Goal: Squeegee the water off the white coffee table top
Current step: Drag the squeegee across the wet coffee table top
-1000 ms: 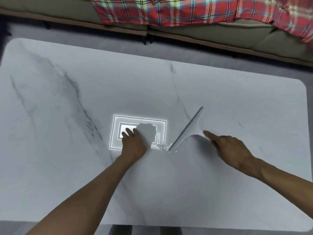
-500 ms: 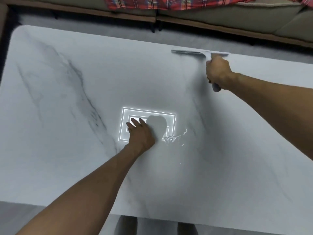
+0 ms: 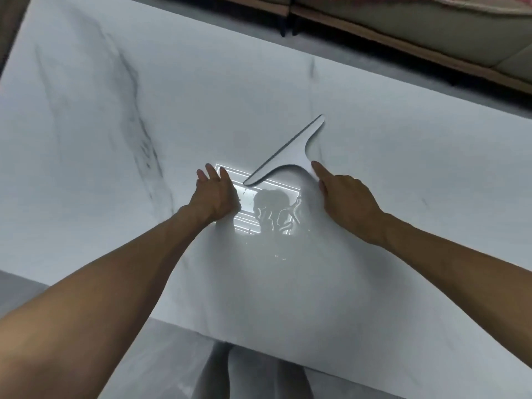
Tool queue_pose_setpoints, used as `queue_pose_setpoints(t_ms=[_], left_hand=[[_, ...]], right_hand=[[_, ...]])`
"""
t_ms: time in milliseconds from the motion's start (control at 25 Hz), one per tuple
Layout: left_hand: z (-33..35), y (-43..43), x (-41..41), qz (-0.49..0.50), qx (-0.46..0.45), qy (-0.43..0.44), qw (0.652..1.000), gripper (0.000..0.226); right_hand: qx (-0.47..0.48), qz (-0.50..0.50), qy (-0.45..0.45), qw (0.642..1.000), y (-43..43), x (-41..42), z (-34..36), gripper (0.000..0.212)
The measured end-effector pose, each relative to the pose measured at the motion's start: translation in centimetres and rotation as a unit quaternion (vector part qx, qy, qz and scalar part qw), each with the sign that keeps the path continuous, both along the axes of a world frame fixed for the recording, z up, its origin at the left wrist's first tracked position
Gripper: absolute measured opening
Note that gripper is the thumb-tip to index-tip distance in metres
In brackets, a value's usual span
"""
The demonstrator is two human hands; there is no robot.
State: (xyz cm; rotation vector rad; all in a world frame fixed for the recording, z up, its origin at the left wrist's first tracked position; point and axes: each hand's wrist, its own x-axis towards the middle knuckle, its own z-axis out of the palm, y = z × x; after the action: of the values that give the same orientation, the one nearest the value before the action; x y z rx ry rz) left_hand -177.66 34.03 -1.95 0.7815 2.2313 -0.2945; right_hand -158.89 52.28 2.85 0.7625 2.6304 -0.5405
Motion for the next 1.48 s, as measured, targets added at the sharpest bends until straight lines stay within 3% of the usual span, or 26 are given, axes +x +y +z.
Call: queue_pose_setpoints(t_ms=[160,240,360,480,640,720,880,1080,1280,1360,1480], left_hand=[[0.1,-0.9,-0.1,0.015,0.048,-0.02,0.999,0.074],[1.0,-2.4,-0.4,0.038,0.091,-0.027,0.995,0.053],[2.2,-6.1,0.2,0.061,0.111,0.003,0.992,0.04],[2.7,-9.3,2.1,0.074,0.053,0.03,0.995,0.045],[1.2,-11.4,2.2,0.067,0.011,0.008,0.998,0.061],[1.4,-11.4,2.1,0.082,0.015,-0.01,0.996,0.061],[1.8,-11.3,1.9,0.056,0.031,-0.011,0.998,0.055],[2.3,-11.6,1.3,0.05,0.008,-0.048,0.998,0.062],[3.0,-11.3,2.1,0.008,-0.008,-0.036,0.999,0.067],[3.1,-11.6,2.3,0.038,0.006,-0.043,0.998,0.068],[2.9,-12.5,2.3,0.11,0.109,-0.018,0.988,0.042]], right_hand=[[0.0,0.057,-0.082,0.995,0.6,6.9,3.0,0.056],[-0.003,0.04,-0.095,0.995,0.8,7.5,4.8,0.048],[-0.02,-0.059,-0.037,0.997,2.3,3.1,5.6,0.042],[-0.055,-0.228,0.009,0.972,4.7,-5.8,3.8,0.04],[-0.052,-0.304,0.005,0.951,2.9,-13.5,0.9,0.044],[-0.031,-0.245,0.013,0.969,-0.8,-13.7,0.4,0.047],[-0.041,-0.021,0.021,0.999,-7.3,-7.7,0.4,0.049],[-0.03,0.068,-0.058,0.996,-7.5,3.1,1.2,0.052],[0.015,0.072,-0.118,0.99,-3.5,10.8,3.5,0.048],[0.029,0.051,-0.115,0.992,-2.4,12.5,4.6,0.044],[0.021,0.022,-0.071,0.997,-2.2,13.0,5.6,0.038]])
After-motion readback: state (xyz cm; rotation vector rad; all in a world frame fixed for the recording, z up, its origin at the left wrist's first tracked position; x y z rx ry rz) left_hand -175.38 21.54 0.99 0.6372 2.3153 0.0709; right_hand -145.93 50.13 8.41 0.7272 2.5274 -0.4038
